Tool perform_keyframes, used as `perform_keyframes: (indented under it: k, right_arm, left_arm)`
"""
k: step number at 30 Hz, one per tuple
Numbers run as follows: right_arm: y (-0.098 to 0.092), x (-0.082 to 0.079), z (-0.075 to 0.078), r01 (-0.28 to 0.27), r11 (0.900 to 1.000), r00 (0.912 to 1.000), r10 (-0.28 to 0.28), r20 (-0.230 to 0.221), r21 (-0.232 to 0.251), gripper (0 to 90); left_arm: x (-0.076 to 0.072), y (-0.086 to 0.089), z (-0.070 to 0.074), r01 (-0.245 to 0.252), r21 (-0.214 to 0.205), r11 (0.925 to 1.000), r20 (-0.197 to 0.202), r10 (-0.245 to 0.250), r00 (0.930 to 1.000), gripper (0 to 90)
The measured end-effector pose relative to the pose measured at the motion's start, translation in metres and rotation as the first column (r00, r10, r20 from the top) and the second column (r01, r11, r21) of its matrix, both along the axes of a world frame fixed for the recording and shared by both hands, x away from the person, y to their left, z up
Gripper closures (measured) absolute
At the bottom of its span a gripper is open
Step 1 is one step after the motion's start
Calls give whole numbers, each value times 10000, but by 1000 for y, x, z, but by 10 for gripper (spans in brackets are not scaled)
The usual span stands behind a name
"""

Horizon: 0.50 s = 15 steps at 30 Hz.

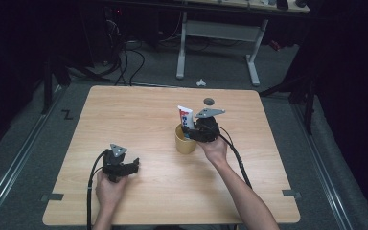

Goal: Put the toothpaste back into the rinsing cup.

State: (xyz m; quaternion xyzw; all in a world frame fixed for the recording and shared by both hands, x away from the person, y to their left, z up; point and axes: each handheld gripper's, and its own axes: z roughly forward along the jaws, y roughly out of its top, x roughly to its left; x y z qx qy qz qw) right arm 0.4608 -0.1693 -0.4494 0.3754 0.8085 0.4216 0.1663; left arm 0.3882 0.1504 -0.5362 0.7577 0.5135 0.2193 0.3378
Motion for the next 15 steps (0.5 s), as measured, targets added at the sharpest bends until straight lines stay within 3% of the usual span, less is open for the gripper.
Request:
perform_keyframes:
  k: [15]
  right_arm:
    - [0, 2, -9, -17, 9999, 9998, 14, -204, -141, 617]
  left_arm:
    - [0, 0, 0, 1, 4, 10000, -1, -1, 10000, 223]
